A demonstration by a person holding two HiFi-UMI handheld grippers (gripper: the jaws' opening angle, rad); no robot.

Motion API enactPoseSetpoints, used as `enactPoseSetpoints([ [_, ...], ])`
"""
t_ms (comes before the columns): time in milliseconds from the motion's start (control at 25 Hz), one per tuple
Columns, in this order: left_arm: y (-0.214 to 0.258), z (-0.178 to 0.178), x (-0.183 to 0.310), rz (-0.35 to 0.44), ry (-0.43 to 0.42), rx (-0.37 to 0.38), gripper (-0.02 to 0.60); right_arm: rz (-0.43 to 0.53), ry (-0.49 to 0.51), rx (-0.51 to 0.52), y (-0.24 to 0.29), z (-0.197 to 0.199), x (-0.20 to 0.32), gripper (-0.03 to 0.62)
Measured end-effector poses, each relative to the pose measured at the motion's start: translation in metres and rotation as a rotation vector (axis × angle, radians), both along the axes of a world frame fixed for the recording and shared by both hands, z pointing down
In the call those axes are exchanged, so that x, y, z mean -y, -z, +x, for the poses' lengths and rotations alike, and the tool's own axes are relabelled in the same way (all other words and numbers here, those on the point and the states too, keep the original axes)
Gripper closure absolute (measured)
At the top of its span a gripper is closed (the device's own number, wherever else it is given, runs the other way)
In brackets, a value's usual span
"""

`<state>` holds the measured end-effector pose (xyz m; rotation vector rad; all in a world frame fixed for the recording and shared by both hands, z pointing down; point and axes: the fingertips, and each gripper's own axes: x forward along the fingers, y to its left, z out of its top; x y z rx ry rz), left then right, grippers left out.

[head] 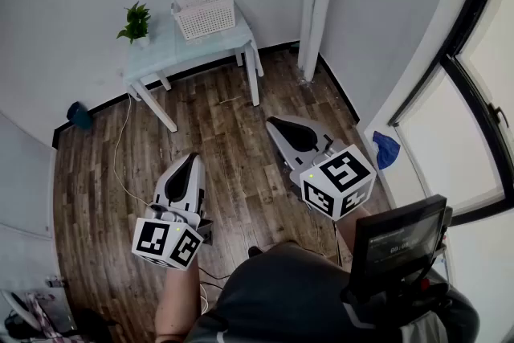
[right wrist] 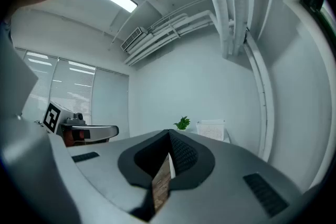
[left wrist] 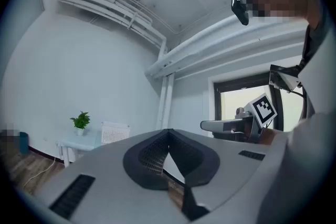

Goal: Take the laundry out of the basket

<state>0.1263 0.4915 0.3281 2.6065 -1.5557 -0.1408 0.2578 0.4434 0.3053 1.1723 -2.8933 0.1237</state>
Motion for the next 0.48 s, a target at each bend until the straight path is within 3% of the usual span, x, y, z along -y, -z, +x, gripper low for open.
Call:
enactPoseSetpoints([
  [480,0.003,-0.01,-0.001,0.015,0.04,0.036,0.572,0.037,0.011,0.049,0.014,-0.012,-0.009,0.577],
])
